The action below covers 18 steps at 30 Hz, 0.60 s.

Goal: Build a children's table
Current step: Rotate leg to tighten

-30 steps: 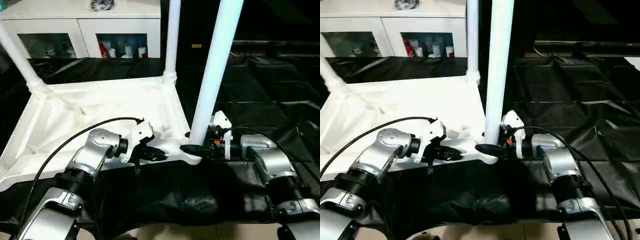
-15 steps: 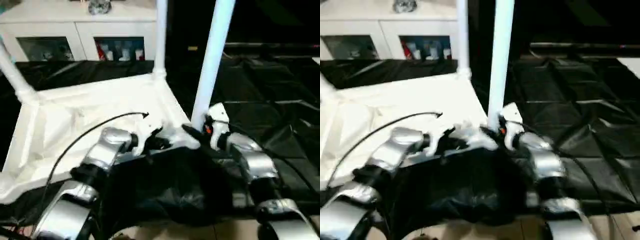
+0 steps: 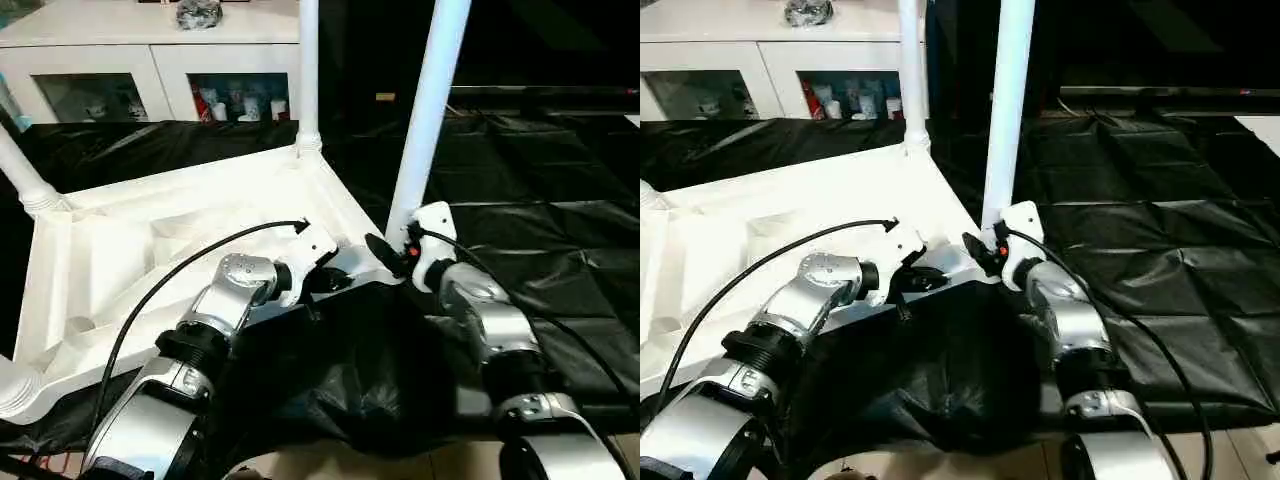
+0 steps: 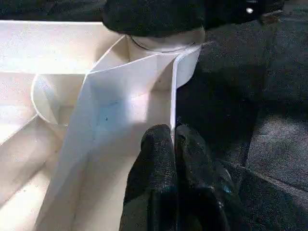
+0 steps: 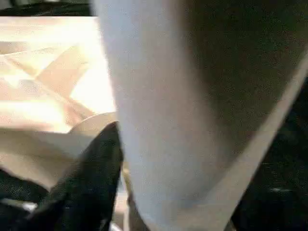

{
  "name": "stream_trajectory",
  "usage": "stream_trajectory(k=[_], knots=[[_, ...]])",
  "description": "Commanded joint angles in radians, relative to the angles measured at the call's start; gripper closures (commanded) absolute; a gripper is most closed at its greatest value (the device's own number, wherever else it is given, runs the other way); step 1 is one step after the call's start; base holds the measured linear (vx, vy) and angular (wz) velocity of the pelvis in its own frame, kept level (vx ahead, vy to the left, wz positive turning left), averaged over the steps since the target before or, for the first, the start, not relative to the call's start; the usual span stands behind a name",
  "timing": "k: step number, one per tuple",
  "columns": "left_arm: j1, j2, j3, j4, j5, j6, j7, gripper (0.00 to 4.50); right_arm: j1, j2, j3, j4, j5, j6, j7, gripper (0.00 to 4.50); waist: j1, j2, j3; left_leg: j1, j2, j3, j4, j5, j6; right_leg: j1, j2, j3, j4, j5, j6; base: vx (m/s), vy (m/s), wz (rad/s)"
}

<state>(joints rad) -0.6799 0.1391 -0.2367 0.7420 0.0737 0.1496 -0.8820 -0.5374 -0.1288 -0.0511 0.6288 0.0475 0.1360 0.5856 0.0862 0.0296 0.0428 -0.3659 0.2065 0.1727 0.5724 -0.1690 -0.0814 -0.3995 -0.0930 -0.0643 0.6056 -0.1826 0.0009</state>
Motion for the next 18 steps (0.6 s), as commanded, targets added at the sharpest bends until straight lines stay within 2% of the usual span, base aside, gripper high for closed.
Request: stream_trajectory(k=[1, 2, 3, 5, 6, 7, 9, 13, 14, 16, 18], knots=[[-0.047, -0.034, 0.002, -0.002, -0.003, -0.037, 0.036, 4.5, 0.064, 0.005, 0.132, -0.04, 0.031, 0.023, 0.194, 1.39, -0.001, -0.009, -0.053, 0.008, 0.014, -0.001, -0.073, -0.316, 0.021, 0.042, -0.043, 0.035, -0.098, -0.337, -0.158, 0.0, 0.0, 0.0], [-0.046, -0.03, 0.001, -0.001, -0.001, -0.041, 0.035, 4.5, 0.081, -0.027, 0.138, -0.072, 0.039, 0.022, 0.237, 1.39, 0.004, -0.01, -0.054, 0.011, 0.016, 0.001, -0.07, -0.307, 0.027, 0.041, -0.043, 0.036, -0.098, -0.323, -0.16, 0.0, 0.0, 0.0], [-0.044, -0.027, 0.003, -0.001, -0.002, -0.044, 0.032, 4.5, 0.107, -0.081, 0.138, -0.117, 0.049, 0.02, 0.292, 1.39, 0.008, -0.01, -0.056, 0.008, 0.017, 0.003, -0.068, -0.27, 0.044, 0.045, -0.043, 0.038, -0.091, -0.258, -0.175, 0.0, 0.0, 0.0], [-0.044, -0.027, 0.004, -0.001, -0.004, -0.045, 0.031, 4.5, 0.117, -0.108, 0.129, -0.134, 0.056, 0.021, 0.313, 1.39, 0.011, -0.011, -0.057, 0.003, 0.016, 0.004, -0.066, -0.246, 0.052, 0.048, -0.043, 0.036, -0.088, -0.235, -0.181, 0.0, 0.0, 0.0], [-0.044, -0.025, 0.005, -0.001, -0.006, -0.049, 0.028, 4.5, 0.133, -0.154, 0.103, -0.168, 0.084, 0.035, 0.357, 1.39, 0.011, -0.012, -0.056, 0.002, 0.014, 0.003, -0.066, -0.241, 0.056, 0.049, -0.043, 0.034, -0.09, -0.248, -0.181, 0.0, 0.0, 0.0], [-0.043, -0.025, 0.006, -0.001, -0.006, -0.049, 0.028, 4.5, 0.135, -0.159, 0.1, -0.173, 0.088, 0.037, 0.363, 1.39, 0.013, -0.014, -0.056, 0.005, 0.015, 0.005, -0.064, -0.243, 0.063, 0.048, -0.043, 0.034, -0.093, -0.263, -0.18, 0.0, 0.0, 0.0], [-0.039, -0.02, 0.007, -0.003, -0.013, -0.059, 0.016, 4.5, 0.164, -0.246, 0.025, -0.24, 0.166, 0.101, 0.452, 1.39, 0.018, -0.013, -0.057, 0.003, 0.015, 0.004, -0.062, -0.232, 0.072, 0.053, -0.042, 0.034, -0.093, -0.266, -0.178, 0.0, 0.0, 0.0], [-0.029, -0.018, 0.007, -0.011, -0.023, -0.069, 0.002, 4.5, 0.192, -0.307, -0.005, -0.275, 0.201, 0.137, 0.503, 1.39, 0.021, -0.016, -0.06, -0.005, 0.015, 0.003, -0.058, -0.197, 0.095, 0.054, -0.043, 0.029, -0.089, -0.236, -0.182, 0.0, 0.0, 0.0], [-0.02, -0.017, 0.008, -0.022, -0.033, -0.073, -0.009, 4.5, 0.211, -0.336, -0.012, -0.292, 0.214, 0.148, 0.523, 1.39, 0.02, -0.016, -0.061, -0.005, 0.015, 0.004, -0.057, -0.192, 0.094, 0.053, -0.043, 0.029, -0.088, -0.233, -0.187, 0.0, 0.0, 0.0], [-0.006, -0.016, 0.008, -0.051, -0.041, -0.065, -0.021, 4.5, 0.228, -0.354, -0.017, -0.311, 0.232, 0.172, 0.536, 1.39, 0.021, -0.022, -0.062, -0.007, 0.014, 0.005, -0.053, -0.162, 0.104, 0.053, -0.041, 0.029, -0.084, -0.2, -0.199, 0.0, 0.0, 0.0], [0.012, -0.017, 0.02, -0.091, -0.056, -0.047, -0.019, 4.5, 0.244, -0.365, -0.014, -0.333, 0.249, 0.196, 0.544, 1.39, 0.022, -0.019, -0.062, -0.004, 0.017, 0.005, -0.053, -0.165, 0.107, 0.052, -0.044, 0.029, -0.085, -0.208, -0.205, 0.0, 0.0, 0.0]])
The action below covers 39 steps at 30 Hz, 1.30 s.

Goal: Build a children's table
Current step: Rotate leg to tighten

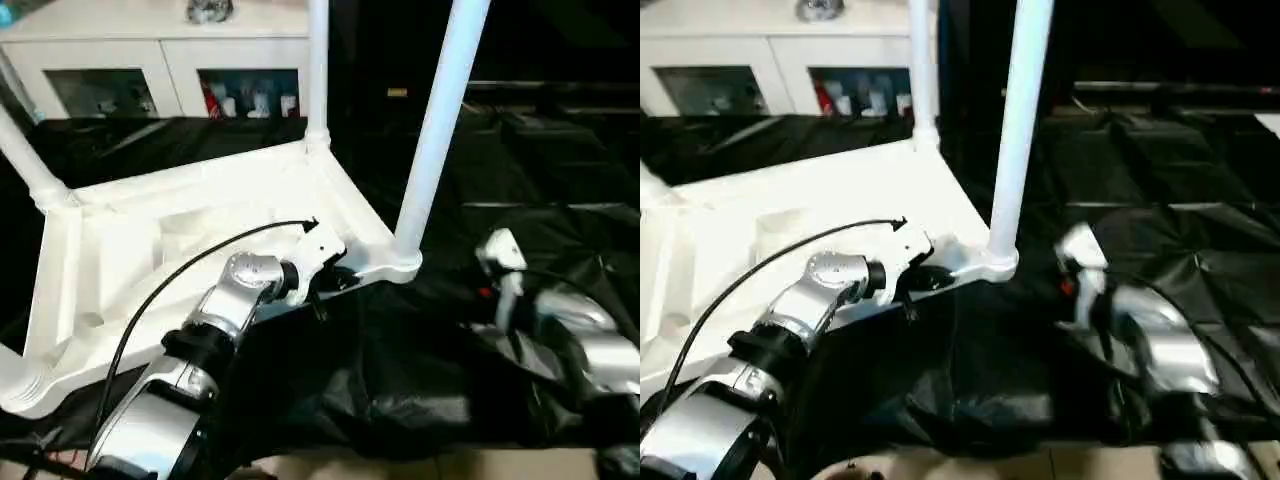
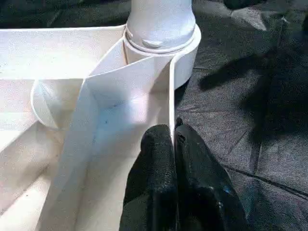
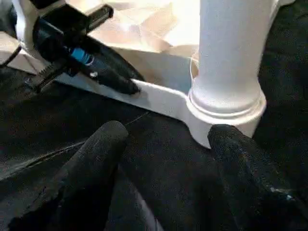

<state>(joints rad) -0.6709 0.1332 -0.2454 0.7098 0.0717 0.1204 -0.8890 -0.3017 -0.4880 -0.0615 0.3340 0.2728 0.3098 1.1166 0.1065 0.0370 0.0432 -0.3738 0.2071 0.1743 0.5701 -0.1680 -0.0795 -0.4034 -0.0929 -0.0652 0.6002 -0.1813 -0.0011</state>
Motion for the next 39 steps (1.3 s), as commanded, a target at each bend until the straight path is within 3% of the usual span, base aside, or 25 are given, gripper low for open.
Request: stream_trajectory(k=[1, 5, 6, 10, 13, 17, 19, 20, 22, 24, 25, 26, 27, 28, 29, 30, 31, 36, 38, 39], knots=[[0.004, -0.012, 0.029, -0.059, -0.055, -0.017, -0.012, 4.5, 0.008, -0.006, -0.004, -0.039, 0.024, 0.023, 0.013, 1.39, 0.001, -0.027, -0.061, 0.001, 0.015, 0.004, -0.05, -0.165, 0.107, 0.056, -0.042, 0.029, -0.079, -0.213, -0.202, 0.0, 0.0, 0.0], [0.035, 0.005, 0.032, -0.124, -0.071, 0.011, -0.023, 4.5, 0.028, 0.011, 0.025, -0.088, 0.03, 0.047, 0.021, 1.39, 0.002, -0.03, -0.064, 0.0, 0.016, 0.002, -0.05, -0.147, 0.107, 0.056, -0.042, 0.029, -0.074, -0.185, -0.204, 0.0, 0.0, 0.0], [0.037, 0.005, 0.034, -0.128, -0.073, 0.014, -0.024, 4.05, 0.028, 0.012, 0.026, -0.09, 0.03, 0.048, 0.021, 1.35, 0.002, -0.027, -0.065, 0.0, 0.016, 0.002, -0.049, -0.139, 0.109, 0.056, -0.043, 0.029, -0.07, -0.165, -0.212, 0.0, 0.0, 0.0], [0.071, 0.041, 0.062, -0.234, -0.105, 0.099, -0.043, 3.88, 0.016, 0.051, 0.06, -0.114, 0.04, 0.059, -0.003, 1.35, 0.001, -0.021, -0.069, 0.003, 0.023, 0.002, -0.047, -0.118, 0.111, 0.053, -0.044, 0.03, -0.058, -0.093, -0.249, 0.0, 0.0, 0.0], [0.099, 0.077, 0.087, -0.311, -0.124, 0.155, -0.052, 3.58, 0.0, 0.082, 0.081, -0.115, 0.036, 0.053, -0.021, 1.35, -0.003, -0.019, -0.066, 0.001, 0.021, 0.003, -0.047, -0.127, 0.115, 0.051, -0.04, 0.029, -0.059, -0.089, -0.252, 0.0, 0.0, 0.0], [0.159, 0.153, 0.1, -0.434, -0.153, 0.248, -0.095, 3.26, -0.019, 0.12, 0.097, -0.115, 0.03, 0.053, -0.043, 1.35, -0.01, -0.014, -0.064, 0.004, 0.022, 0.001, -0.052, -0.156, 0.084, 0.051, -0.043, 0.03, -0.059, -0.13, -0.239, 0.0, 0.0, 0.0], [0.259, 0.285, 0.099, -0.601, -0.205, 0.391, -0.194, 3.08, -0.051, 0.176, 0.118, -0.092, 0.009, 0.03, -0.087, 1.35, -0.017, -0.01, -0.064, 0.001, 0.022, -0.002, -0.057, -0.161, 0.069, 0.052, -0.044, 0.03, -0.055, -0.148, -0.234, 0.0, 0.0, 0.0], [0.28, 0.314, 0.099, -0.633, -0.215, 0.419, -0.214, 3.01, -0.06, 0.189, 0.122, -0.084, 0.003, 0.024, -0.1, 1.35, -0.028, -0.003, -0.061, 0.006, 0.019, 0.001, -0.06, -0.183, 0.057, 0.043, -0.034, 0.03, -0.061, -0.176, -0.228, 0.0, 0.0, 0.0], [0.344, 0.396, 0.107, -0.727, -0.248, 0.495, -0.265, 2.81, -0.088, 0.228, 0.131, -0.048, -0.009, 0.005, -0.146, 1.35, -0.028, -0.004, -0.061, 0.012, 0.021, 0.002, -0.059, -0.195, 0.042, 0.041, -0.035, 0.032, -0.058, -0.162, -0.238, 0.0, 0.0, 0.0], [0.371, 0.425, 0.115, -0.762, -0.259, 0.523, -0.276, 2.71, -0.103, 0.25, 0.133, -0.032, -0.01, 0.002, -0.169, 1.35, -0.029, -0.008, -0.057, 0.008, 0.02, 0.002, -0.065, -0.208, 0.033, 0.04, -0.033, 0.033, -0.057, -0.188, -0.235, 0.0, 0.0, 0.0], [0.371, 0.425, 0.115, -0.762, -0.259, 0.523, -0.276, 2.71, -0.103, 0.25, 0.133, -0.032, -0.01, 0.002, -0.169, 1.35, -0.026, -0.005, -0.056, 0.012, 0.019, 0.002, -0.065, -0.215, 0.029, 0.038, -0.034, 0.033, -0.06, -0.199, -0.231, 0.0, 0.0, 0.0], [0.399, 0.448, 0.127, -0.793, -0.258, 0.543, -0.269, 2.58, -0.126, 0.286, 0.131, -0.002, -0.017, -0.002, -0.216, 1.35, -0.021, 0.001, -0.056, 0.024, 0.021, 0.006, -0.062, -0.228, 0.024, 0.03, -0.031, 0.036, -0.064, -0.198, -0.229, 0.0, 0.0, 0.0], [0.412, 0.455, 0.134, -0.806, -0.254, 0.551, -0.259, 2.47, -0.138, 0.305, 0.13, 0.014, -0.021, -0.002, -0.243, 1.35, -0.025, -0.002, -0.055, 0.013, 0.02, 0.002, -0.067, -0.221, 0.014, 0.037, -0.034, 0.036, -0.057, -0.181, -0.233, 0.0, 0.0, 0.0], [0.43, 0.458, 0.143, -0.816, -0.241, 0.562, -0.237, 2.37, -0.155, 0.338, 0.131, 0.045, -0.036, -0.018, -0.292, 1.35, -0.023, 0.002, -0.056, 0.015, 0.019, 0.002, -0.068, -0.234, 0.004, 0.036, -0.034, 0.035, -0.059, -0.198, -0.22, 0.0, 0.0, 0.0], [0.447, 0.468, 0.144, -0.837, -0.238, 0.587, -0.213, 2.32, -0.171, 0.368, 0.129, 0.077, -0.053, -0.035, -0.347, 1.35, -0.027, 0.002, -0.054, 0.016, 0.019, 0.002, -0.069, -0.245, -0.001, 0.034, -0.033, 0.036, -0.061, -0.206, -0.216, 0.0, 0.0, 0.0], [0.465, 0.475, 0.143, -0.851, -0.229, 0.6, -0.193, 2.29, -0.184, 0.397, 0.125, 0.109, -0.067, -0.058, -0.397, 1.35, -0.027, 0.011, -0.055, 0.015, 0.017, -0.001, -0.071, -0.248, -0.013, 0.036, -0.034, 0.036, -0.059, -0.206, -0.213, 0.0, 0.0, 0.0], [0.478, 0.478, 0.143, -0.857, -0.217, 0.607, -0.17, 2.25, -0.197, 0.421, 0.118, 0.138, -0.079, -0.076, -0.446, 1.35, -0.031, 0.006, -0.055, 0.015, 0.016, 0.001, -0.07, -0.254, -0.019, 0.036, -0.033, 0.036, -0.061, -0.202, -0.207, 0.0, 0.0, 0.0], [0.508, 0.479, 0.152, -0.872, -0.183, 0.619, -0.095, 1.88, -0.253, 0.501, 0.034, 0.258, -0.069, -0.128, -0.653, 1.35, -0.03, 0.007, -0.06, 0.017, 0.015, -0.001, -0.069, -0.234, -0.032, 0.038, -0.034, 0.038, -0.055, -0.164, -0.203, 0.0, 0.0, 0.0], [0.521, 0.477, 0.159, -0.89, -0.177, 0.627, -0.063, 1.76, -0.284, 0.535, -0.026, 0.318, -0.037, -0.16, -0.753, 1.35, -0.032, 0.007, -0.056, 0.016, 0.013, 0.0, -0.07, -0.253, -0.033, 0.036, -0.032, 0.038, -0.057, -0.18, -0.201, 0.0, 0.0, 0.0], [0.521, 0.477, 0.159, -0.891, -0.177, 0.627, -0.063, 1.58, -0.285, 0.536, -0.027, 0.319, -0.037, -0.161, -0.755, 1.35, -0.032, 0.007, -0.056, 0.018, 0.012, 0.0, -0.07, -0.27, -0.035, 0.035, -0.033, 0.039, -0.058, -0.2, -0.194, 0.0, 0.0, 0.0]])
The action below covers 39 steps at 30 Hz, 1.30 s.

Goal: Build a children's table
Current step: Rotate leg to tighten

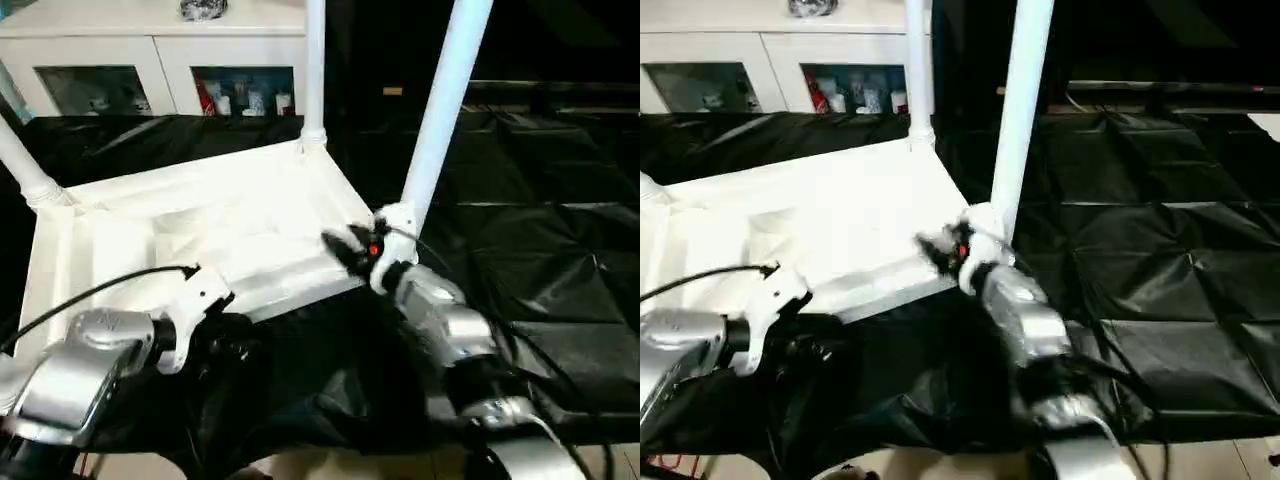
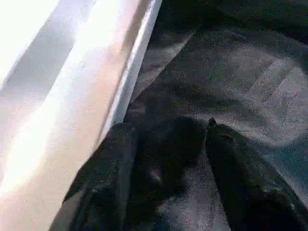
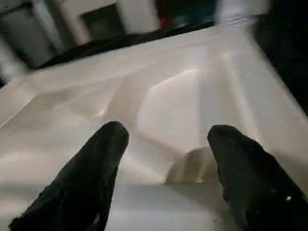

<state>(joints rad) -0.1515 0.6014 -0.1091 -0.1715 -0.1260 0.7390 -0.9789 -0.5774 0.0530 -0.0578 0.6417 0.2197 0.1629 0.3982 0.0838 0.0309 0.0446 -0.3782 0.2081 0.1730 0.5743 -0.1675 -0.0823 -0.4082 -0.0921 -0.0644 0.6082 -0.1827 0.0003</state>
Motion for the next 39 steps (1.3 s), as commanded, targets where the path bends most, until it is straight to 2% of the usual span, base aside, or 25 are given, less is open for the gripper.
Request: stream_trajectory(k=[1, 3, 5, 6, 7, 8, 9, 10, 13, 15, 16, 20, 21, 22, 24, 25, 26, 29, 32, 33, 34, 35, 36, 38, 39], knots=[[0.01, 0.011, 0.021, -0.016, 0.029, 0.008, 0.045, 1.51, -0.028, 0.005, -0.064, 0.048, 0.031, -0.034, -0.09, 1.35, -0.01, 0.013, -0.056, 0.021, 0.011, 0.001, -0.075, -0.28, -0.032, 0.041, -0.033, 0.037, -0.067, -0.213, -0.19, 0.0, 0.0, 0.0], [0.038, 0.011, 0.015, -0.021, 0.06, -0.005, 0.108, 1.36, -0.084, -0.003, -0.151, 0.158, 0.062, -0.111, -0.218, 1.35, -0.012, 0.016, -0.054, 0.027, 0.01, 0.0, -0.075, -0.333, -0.045, 0.033, -0.035, 0.037, -0.073, -0.285, -0.17, 0.0, 0.0, 0.0], [0.039, 0.01, 0.014, -0.021, 0.062, -0.006, 0.111, 1.25, -0.088, -0.004, -0.157, 0.165, 0.064, -0.116, -0.225, 1.35, -0.008, 0.015, -0.053, 0.033, 0.01, 0.001, -0.074, -0.356, -0.046, 0.029, -0.032, 0.038, -0.079, -0.316, -0.153, 0.0, 0.0, 0.0], [0.045, 0.009, 0.014, -0.024, 0.065, -0.006, 0.119, 1.25, -0.099, -0.013, -0.178, 0.188, 0.073, -0.133, -0.247, 1.35, -0.005, 0.019, -0.053, 0.034, 0.01, 0.001, -0.074, -0.359, -0.047, 0.027, -0.032, 0.038, -0.079, -0.317, -0.148, 0.0, 0.0, 0.0], [0.045, 0.009, 0.014, -0.024, 0.065, -0.006, 0.119, 1.1, -0.099, -0.013, -0.178, 0.188, 0.073, -0.133, -0.247, 1.35, -0.005, 0.017, -0.052, 0.033, 0.01, 0.001, -0.075, -0.367, -0.048, 0.028, -0.03, 0.037, -0.079, -0.315, -0.145, 0.0, 0.0, 0.0], [0.057, 0.01, 0.012, -0.028, 0.071, -0.015, 0.132, 1.1, -0.125, -0.037, -0.217, 0.234, 0.087, -0.162, -0.276, 1.35, -0.004, 0.019, -0.053, 0.032, 0.009, 0.0, -0.075, -0.368, -0.049, 0.029, -0.03, 0.037, -0.078, -0.314, -0.145, 0.0, 0.0, 0.0], [0.061, 0.011, 0.011, -0.028, 0.075, -0.019, 0.137, 1.05, -0.133, -0.047, -0.23, 0.247, 0.092, -0.171, -0.285, 1.35, -0.006, 0.017, -0.055, 0.029, 0.008, -0.003, -0.076, -0.372, -0.049, 0.033, -0.031, 0.035, -0.076, -0.31, -0.149, 0.0, 0.0, 0.0], [0.061, 0.011, 0.011, -0.028, 0.075, -0.019, 0.137, 0.9, -0.133, -0.047, -0.23, 0.247, 0.092, -0.171, -0.285, 1.35, -0.006, 0.016, -0.054, 0.03, 0.008, -0.001, -0.075, -0.371, -0.047, 0.03, -0.03, 0.035, -0.077, -0.308, -0.148, 0.0, 0.0, 0.0], [0.072, 0.007, 0.014, -0.021, 0.088, -0.055, 0.167, 0.72, -0.172, -0.103, -0.275, 0.307, 0.107, -0.206, -0.31, 1.35, -0.004, 0.016, -0.056, 0.029, 0.008, -0.001, -0.073, -0.362, -0.042, 0.032, -0.03, 0.035, -0.075, -0.291, -0.153, 0.0, 0.0, 0.0], [0.075, 0.003, 0.017, -0.021, 0.089, -0.067, 0.173, 0.46, -0.183, -0.122, -0.283, 0.322, 0.109, -0.212, -0.312, 1.35, 0.0, 0.015, -0.057, 0.029, 0.007, 0.002, -0.07, -0.344, -0.037, 0.031, -0.029, 0.035, -0.074, -0.27, -0.159, 0.0, 0.0, 0.0], [0.077, 0.002, 0.018, -0.022, 0.089, -0.075, 0.177, 0.35, -0.188, -0.13, -0.287, 0.33, 0.111, -0.218, -0.313, 1.35, 0.001, 0.013, -0.058, 0.025, 0.006, 0.001, -0.069, -0.327, -0.034, 0.037, -0.029, 0.034, -0.071, -0.255, -0.16, 0.0, 0.0, 0.0], [0.138, -0.013, 0.041, -0.028, 0.097, -0.148, 0.24, 0.16, -0.229, -0.191, -0.323, 0.411, 0.122, -0.27, -0.326, 1.35, -0.001, 0.002, -0.062, 0.014, 0.006, 0.002, -0.065, -0.273, -0.018, 0.043, -0.03, 0.031, -0.064, -0.21, -0.17, 0.0, 0.0, 0.0], [0.145, -0.015, 0.046, -0.03, 0.095, -0.149, 0.244, 0.07, -0.232, -0.196, -0.326, 0.417, 0.122, -0.275, -0.328, 1.35, 0.0, 0.004, -0.063, 0.015, 0.006, 0.004, -0.062, -0.262, -0.013, 0.043, -0.03, 0.031, -0.063, -0.201, -0.17, 0.0, 0.0, 0.0], [0.166, -0.024, 0.062, -0.029, 0.093, -0.174, 0.261, 0.07, -0.238, -0.211, -0.334, 0.438, 0.123, -0.285, -0.33, 1.35, -0.001, -0.002, -0.065, 0.017, 0.006, 0.006, -0.059, -0.245, -0.004, 0.041, -0.028, 0.031, -0.062, -0.177, -0.175, 0.0, 0.0, 0.0], [0.182, -0.031, 0.075, -0.025, 0.09, -0.2, 0.272, 0.07, -0.24, -0.222, -0.338, 0.452, 0.125, -0.29, -0.331, 1.35, 0.002, 0.003, -0.066, 0.015, 0.007, 0.006, -0.056, -0.228, 0.009, 0.04, -0.027, 0.03, -0.058, -0.154, -0.185, 0.0, 0.0, 0.0], [0.205, -0.043, 0.099, -0.022, 0.074, -0.233, 0.277, 0.07, -0.24, -0.232, -0.338, 0.461, 0.123, -0.29, -0.328, 1.35, 0.0, -0.003, -0.068, 0.009, 0.006, 0.005, -0.055, -0.206, 0.018, 0.046, -0.028, 0.029, -0.054, -0.132, -0.191, 0.0, 0.0, 0.0], [0.222, -0.052, 0.122, -0.019, 0.056, -0.25, 0.275, 0.07, -0.237, -0.235, -0.331, 0.461, 0.115, -0.287, -0.321, 1.35, -0.002, -0.003, -0.066, 0.007, 0.006, 0.006, -0.055, -0.204, 0.021, 0.046, -0.028, 0.029, -0.056, -0.131, -0.192, 0.0, 0.0, 0.0], [0.271, -0.068, 0.188, -0.012, 0.003, -0.321, 0.258, 0.07, -0.231, -0.238, -0.304, 0.459, 0.092, -0.284, -0.28, 1.35, -0.003, -0.009, -0.062, 0.008, 0.007, 0.008, -0.056, -0.246, 0.028, 0.041, -0.028, 0.028, -0.063, -0.198, -0.188, 0.0, 0.0, 0.0], [0.292, -0.08, 0.23, -0.004, -0.032, -0.36, 0.25, 0.07, -0.228, -0.236, -0.285, 0.456, 0.077, -0.286, -0.246, 1.35, -0.003, -0.005, -0.06, 0.011, 0.008, 0.007, -0.056, -0.275, 0.026, 0.036, -0.029, 0.03, -0.065, -0.237, -0.183, 0.0, 0.0, 0.0], [0.319, -0.091, 0.285, 0.008, -0.079, -0.408, 0.236, 0.07, -0.217, -0.233, -0.254, 0.448, 0.049, -0.294, -0.206, 1.35, -0.003, -0.006, -0.057, 0.009, 0.009, 0.006, -0.058, -0.291, 0.023, 0.035, -0.031, 0.03, -0.069, -0.257, -0.181, 0.0, 0.0, 0.0], [0.324, -0.094, 0.296, 0.01, -0.089, -0.418, 0.234, 0.07, -0.215, -0.233, -0.247, 0.447, 0.043, -0.296, -0.197, 1.35, -0.006, -0.011, -0.057, 0.008, 0.009, 0.007, -0.059, -0.296, 0.021, 0.037, -0.03, 0.03, -0.07, -0.264, -0.178, 0.0, 0.0, 0.0], [0.345, -0.106, 0.354, 0.027, -0.132, -0.461, 0.22, 0.07, -0.193, -0.232, -0.218, 0.426, 0.026, -0.3, -0.156, 1.35, -0.005, -0.01, -0.057, 0.009, 0.009, 0.006, -0.06, -0.303, 0.019, 0.036, -0.031, 0.031, -0.071, -0.275, -0.176, 0.0, 0.0, 0.0], [0.351, -0.11, 0.378, 0.031, -0.154, -0.464, 0.209, 0.07, -0.183, -0.231, -0.21, 0.413, 0.024, -0.298, -0.143, 1.35, -0.009, -0.009, -0.056, 0.007, 0.009, 0.005, -0.062, -0.308, 0.017, 0.037, -0.031, 0.031, -0.072, -0.277, -0.174, 0.0, 0.0, 0.0], [0.356, -0.113, 0.399, 0.034, -0.174, -0.465, 0.199, 0.07, -0.174, -0.231, -0.203, 0.401, 0.022, -0.296, -0.131, 1.35, -0.011, -0.01, -0.056, 0.014, 0.012, 0.005, -0.063, -0.327, 0.015, 0.033, -0.027, 0.032, -0.072, -0.274, -0.174, 0.0, 0.0, 0.0], [0.373, -0.115, 0.461, 0.046, -0.228, -0.463, 0.17, 0.07, -0.135, -0.236, -0.172, 0.351, 0.005, -0.298, -0.097, 1.35, -0.012, -0.005, -0.054, 0.013, 0.012, 0.003, -0.064, -0.337, 0.012, 0.034, -0.027, 0.032, -0.071, -0.277, -0.176, 0.0, 0.0, 0.0]])
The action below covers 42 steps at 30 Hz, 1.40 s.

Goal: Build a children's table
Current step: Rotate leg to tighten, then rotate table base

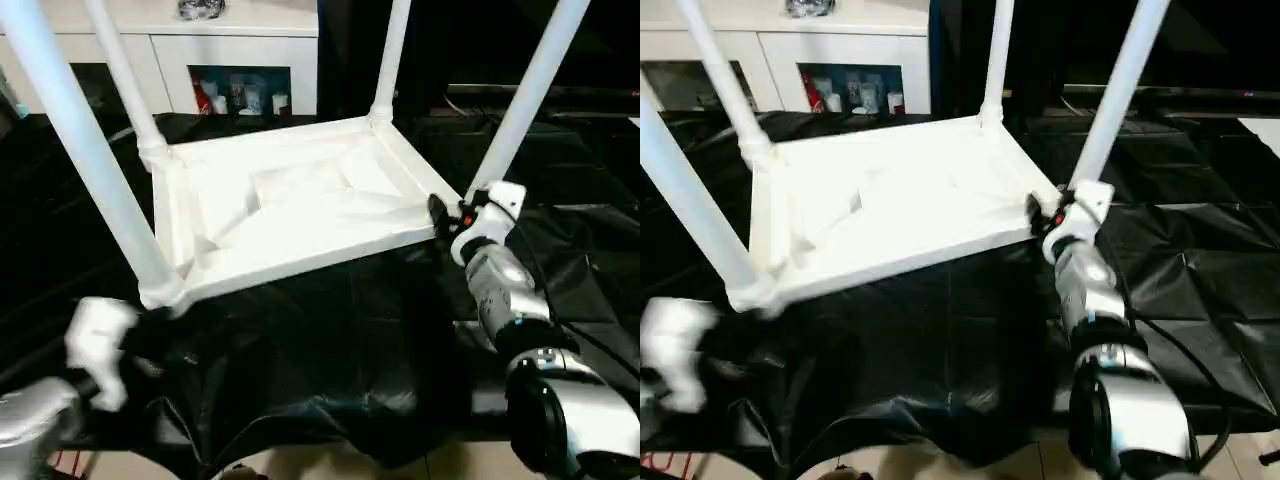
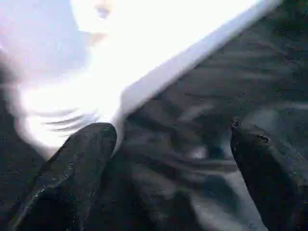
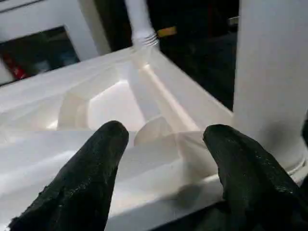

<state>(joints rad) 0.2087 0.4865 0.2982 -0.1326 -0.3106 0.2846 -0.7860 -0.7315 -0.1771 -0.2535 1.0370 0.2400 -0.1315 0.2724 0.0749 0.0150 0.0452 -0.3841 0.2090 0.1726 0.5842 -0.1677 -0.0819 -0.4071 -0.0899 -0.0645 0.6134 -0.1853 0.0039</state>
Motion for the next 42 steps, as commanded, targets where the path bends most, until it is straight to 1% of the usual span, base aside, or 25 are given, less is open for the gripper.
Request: stream_trajectory(k=[1, 2, 5, 8, 10, 12, 14, 15, 16, 18, 20, 21, 22, 24, 25, 28, 29, 30, 32, 33, 35, 36, 38, 40, 42], knots=[[0.022, 0.002, 0.078, 0.014, -0.061, -0.012, -0.034, 0.07, 0.04, -0.009, 0.037, -0.068, -0.026, -0.011, 0.036, 1.35, -0.001, 0.008, -0.054, 0.018, 0.011, 0.004, -0.074, -0.334, 0.012, 0.033, -0.03, 0.033, -0.077, -0.272, -0.178, 0.0, 0.0, 0.0], [0.034, 0.003, 0.11, 0.025, -0.094, -0.01, -0.045, 0.07, 0.074, -0.013, 0.043, -0.104, -0.028, -0.014, 0.044, 1.35, -0.001, 0.009, -0.054, 0.018, 0.011, 0.004, -0.075, -0.337, 0.011, 0.033, -0.029, 0.034, -0.077, -0.274, -0.174, 0.0, 0.0, 0.0], [0.031, 0.0, 0.125, 0.039, -0.104, -0.034, -0.033, 0.07, 0.09, -0.012, 0.032, -0.116, -0.018, -0.013, 0.047, 1.35, 0.001, 0.01, -0.054, 0.023, 0.012, 0.004, -0.076, -0.349, 0.012, 0.03, -0.026, 0.035, -0.079, -0.271, -0.175, 0.0, 0.0, 0.0], [-0.019, -0.022, 0.145, 0.059, -0.136, -0.089, 0.009, 0.07, 0.147, -0.015, 0.018, -0.14, -0.018, -0.023, 0.024, 1.35, 0.009, 0.01, -0.053, 0.026, 0.014, 0.004, -0.078, -0.372, 0.002, 0.029, -0.029, 0.037, -0.081, -0.283, -0.17, 0.0, 0.0, 0.0], [-0.042, -0.032, 0.142, 0.059, -0.134, -0.098, 0.024, 0.07, 0.158, -0.015, 0.017, -0.141, -0.022, -0.021, 0.013, 1.35, 0.011, 0.01, -0.052, 0.028, 0.014, 0.003, -0.079, -0.377, -0.006, 0.029, -0.03, 0.037, -0.081, -0.288, -0.167, 0.0, 0.0, 0.0], [-0.11, -0.06, 0.133, 0.06, -0.142, -0.087, 0.049, 0.07, 0.184, -0.011, 0.019, -0.161, -0.035, -0.01, -0.033, 1.35, 0.01, 0.004, -0.053, 0.026, 0.013, 0.003, -0.079, -0.361, -0.011, 0.032, -0.032, 0.037, -0.081, -0.29, -0.157, 0.0, 0.0, 0.0], [-0.138, -0.069, 0.124, 0.068, -0.145, -0.088, 0.053, 0.07, 0.194, -0.008, 0.015, -0.17, -0.037, -0.008, -0.055, 1.35, 0.01, 0.005, -0.053, 0.024, 0.012, 0.002, -0.079, -0.356, -0.013, 0.034, -0.032, 0.037, -0.08, -0.292, -0.153, 0.0, 0.0, 0.0], [-0.183, -0.08, 0.107, 0.089, -0.15, -0.091, 0.059, 0.07, 0.202, -0.002, 0.009, -0.179, -0.041, -0.008, -0.088, 1.35, 0.008, 0.003, -0.055, 0.022, 0.011, 0.002, -0.078, -0.346, -0.016, 0.036, -0.033, 0.036, -0.078, -0.289, -0.149, 0.0, 0.0, 0.0], [-0.213, -0.087, 0.095, 0.11, -0.143, -0.102, 0.069, 0.07, 0.205, 0.001, 0.005, -0.181, -0.044, -0.007, -0.111, 1.35, 0.008, 0.005, -0.055, 0.026, 0.01, 0.003, -0.077, -0.349, -0.017, 0.032, -0.032, 0.037, -0.08, -0.293, -0.145, 0.0, 0.0, 0.0], [-0.254, -0.096, 0.078, 0.14, -0.136, -0.11, 0.086, 0.07, 0.205, 0.005, -0.003, -0.183, -0.046, -0.005, -0.143, 1.35, 0.005, 0.002, -0.057, 0.021, 0.008, 0.002, -0.076, -0.335, -0.019, 0.037, -0.033, 0.036, -0.079, -0.291, -0.135, 0.0, 0.0, 0.0], [-0.269, -0.1, 0.071, 0.151, -0.134, -0.11, 0.092, 0.07, 0.205, 0.007, -0.007, -0.183, -0.044, -0.004, -0.155, 1.35, 0.003, 0.002, -0.058, 0.021, 0.007, 0.002, -0.075, -0.324, -0.018, 0.037, -0.033, 0.036, -0.077, -0.277, -0.136, 0.0, 0.0, 0.0], [-0.313, -0.115, 0.047, 0.185, -0.125, -0.11, 0.098, 0.07, 0.193, -0.002, -0.005, -0.151, -0.06, 0.017, -0.205, 1.35, 0.001, 0.001, -0.06, 0.02, 0.007, 0.003, -0.073, -0.309, -0.014, 0.038, -0.032, 0.036, -0.076, -0.257, -0.14, 0.0, 0.0, 0.0], [-0.321, -0.118, 0.045, 0.19, -0.125, -0.108, 0.098, 0.07, 0.19, -0.004, -0.003, -0.143, -0.063, 0.021, -0.213, 1.35, 0.002, 0.001, -0.06, 0.022, 0.007, 0.004, -0.072, -0.302, -0.014, 0.036, -0.031, 0.036, -0.075, -0.248, -0.143, 0.0, 0.0, 0.0], [-0.363, -0.139, 0.031, 0.205, -0.154, -0.062, 0.082, 0.07, 0.166, -0.02, 0.011, -0.087, -0.083, 0.046, -0.244, 1.35, 0.003, 0.005, -0.063, 0.026, 0.006, 0.006, -0.069, -0.285, -0.016, 0.036, -0.03, 0.034, -0.07, -0.211, -0.164, 0.0, 0.0, 0.0], [-0.361, -0.139, 0.023, 0.192, -0.17, -0.041, 0.066, 0.07, 0.16, -0.022, 0.019, -0.078, -0.089, 0.054, -0.239, 1.35, 0.004, 0.004, -0.064, 0.022, 0.007, 0.006, -0.067, -0.276, -0.014, 0.04, -0.032, 0.035, -0.067, -0.191, -0.168, 0.0, 0.0, 0.0], [-0.339, -0.132, -0.006, 0.13, -0.256, 0.059, 0.004, 0.07, 0.137, -0.027, 0.042, -0.05, -0.108, 0.076, -0.214, 1.35, 0.008, 0.005, -0.066, 0.023, 0.008, 0.007, -0.065, -0.258, -0.007, 0.04, -0.031, 0.034, -0.062, -0.154, -0.182, 0.0, 0.0, 0.0], [-0.332, -0.128, -0.013, 0.116, -0.28, 0.083, -0.01, 0.07, 0.131, -0.027, 0.047, -0.044, -0.112, 0.08, -0.209, 1.35, 0.007, 0.004, -0.066, 0.019, 0.007, 0.007, -0.064, -0.249, -0.005, 0.041, -0.03, 0.033, -0.058, -0.135, -0.195, 0.0, 0.0, 0.0], [-0.315, -0.114, -0.025, 0.087, -0.325, 0.134, -0.042, 0.07, 0.12, -0.028, 0.052, -0.03, -0.116, 0.085, -0.197, 1.35, 0.008, 0.005, -0.067, 0.022, 0.007, 0.009, -0.062, -0.25, -0.004, 0.04, -0.029, 0.033, -0.054, -0.123, -0.205, 0.0, 0.0, 0.0], [-0.289, -0.084, -0.051, 0.046, -0.371, 0.198, -0.09, 0.07, 0.104, -0.029, 0.061, -0.01, -0.123, 0.092, -0.183, 1.35, 0.008, 0.004, -0.065, 0.023, 0.007, 0.01, -0.062, -0.254, 0.003, 0.04, -0.028, 0.034, -0.056, -0.126, -0.206, 0.0, 0.0, 0.0], [-0.268, -0.052, -0.08, 0.013, -0.392, 0.24, -0.133, 0.07, 0.087, -0.03, 0.071, 0.011, -0.131, 0.098, -0.173, 1.35, 0.009, -0.001, -0.064, 0.02, 0.008, 0.009, -0.064, -0.254, 0.004, 0.042, -0.029, 0.033, -0.056, -0.139, -0.207, 0.0, 0.0, 0.0], [-0.257, -0.027, -0.104, -0.008, -0.399, 0.265, -0.165, 0.07, 0.073, -0.03, 0.078, 0.026, -0.137, 0.102, -0.168, 1.35, 0.006, 0.003, -0.06, 0.024, 0.008, 0.011, -0.065, -0.275, 0.003, 0.038, -0.027, 0.034, -0.061, -0.177, -0.199, 0.0, 0.0, 0.0], [-0.25, 0.004, -0.132, -0.036, -0.412, 0.303, -0.202, 0.07, 0.058, -0.026, 0.085, 0.041, -0.144, 0.103, -0.16, 1.35, 0.008, -0.002, -0.06, 0.024, 0.009, 0.009, -0.066, -0.281, 0.0, 0.04, -0.03, 0.034, -0.06, -0.197, -0.195, 0.0, 0.0, 0.0], [-0.252, 0.036, -0.168, -0.087, -0.449, 0.365, -0.236, 0.07, 0.037, -0.015, 0.099, 0.059, -0.155, 0.1, -0.141, 1.35, 0.006, 0.0, -0.058, 0.026, 0.008, 0.01, -0.068, -0.295, -0.008, 0.037, -0.029, 0.034, -0.062, -0.229, -0.187, 0.0, 0.0, 0.0], [-0.264, 0.04, -0.179, -0.112, -0.473, 0.4, -0.239, 0.07, 0.024, -0.005, 0.104, 0.07, -0.157, 0.098, -0.134, 1.35, 0.0, -0.002, -0.057, 0.021, 0.007, 0.009, -0.069, -0.296, -0.02, 0.04, -0.029, 0.036, -0.061, -0.235, -0.181, 0.0, 0.0, 0.0], [-0.285, 0.034, -0.197, -0.139, -0.505, 0.437, -0.235, 0.07, 0.01, 0.013, 0.114, 0.076, -0.159, 0.1, -0.119, 1.35, -0.006, 0.001, -0.057, 0.022, 0.006, 0.009, -0.068, -0.294, -0.024, 0.04, -0.029, 0.036, -0.061, -0.224, -0.186, 0.0, 0.0, 0.0]])
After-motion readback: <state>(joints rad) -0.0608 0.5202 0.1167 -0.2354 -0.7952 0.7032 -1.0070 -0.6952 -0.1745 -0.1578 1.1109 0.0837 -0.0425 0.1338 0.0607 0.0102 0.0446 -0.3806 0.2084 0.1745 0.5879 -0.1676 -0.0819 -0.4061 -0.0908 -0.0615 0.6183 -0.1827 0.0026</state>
